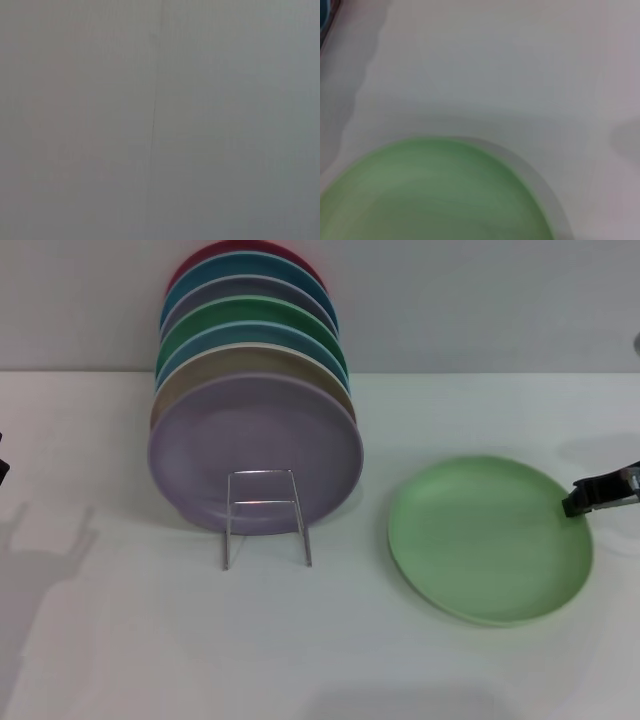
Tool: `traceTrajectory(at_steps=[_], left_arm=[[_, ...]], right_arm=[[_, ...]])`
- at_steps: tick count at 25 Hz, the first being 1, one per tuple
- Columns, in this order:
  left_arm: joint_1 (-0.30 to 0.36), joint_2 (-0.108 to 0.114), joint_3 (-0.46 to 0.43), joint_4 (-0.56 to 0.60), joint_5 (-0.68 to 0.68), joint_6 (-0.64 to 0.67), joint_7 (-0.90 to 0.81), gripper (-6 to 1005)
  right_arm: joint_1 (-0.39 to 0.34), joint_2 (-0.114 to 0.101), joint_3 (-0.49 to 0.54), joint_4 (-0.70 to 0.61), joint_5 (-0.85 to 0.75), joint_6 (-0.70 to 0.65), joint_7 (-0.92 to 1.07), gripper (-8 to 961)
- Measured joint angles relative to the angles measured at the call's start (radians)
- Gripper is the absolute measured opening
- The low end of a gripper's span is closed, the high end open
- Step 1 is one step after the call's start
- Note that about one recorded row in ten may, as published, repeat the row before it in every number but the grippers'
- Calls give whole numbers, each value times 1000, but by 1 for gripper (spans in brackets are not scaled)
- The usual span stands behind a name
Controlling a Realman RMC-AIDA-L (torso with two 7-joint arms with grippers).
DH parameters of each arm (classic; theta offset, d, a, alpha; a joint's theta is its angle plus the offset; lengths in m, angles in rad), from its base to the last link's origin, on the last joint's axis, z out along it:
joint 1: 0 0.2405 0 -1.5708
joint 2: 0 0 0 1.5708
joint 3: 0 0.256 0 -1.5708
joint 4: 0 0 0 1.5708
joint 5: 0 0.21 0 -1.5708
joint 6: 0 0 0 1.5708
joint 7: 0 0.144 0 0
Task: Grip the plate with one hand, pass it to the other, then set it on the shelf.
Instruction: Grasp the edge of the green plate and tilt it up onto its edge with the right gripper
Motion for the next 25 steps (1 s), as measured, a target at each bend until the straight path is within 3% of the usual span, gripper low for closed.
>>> traceTrajectory(at_steps=[3, 6, 15, 25], left_arm=[[0, 0, 0, -1, 0, 0, -2, 861], [4, 0, 0, -8, 0, 0, -2, 862], [2, 0, 0, -11, 0, 2, -2, 862], [-10, 0, 0, -12, 0, 0, -2, 861]], right_arm=[[-26, 11, 2, -53, 14, 6, -13, 21], [-90, 38, 2, -168, 53, 9, -53, 17], [-183, 59, 10, -332, 114, 23, -90, 17], [-218, 80, 7, -457, 100, 23, -92, 17]])
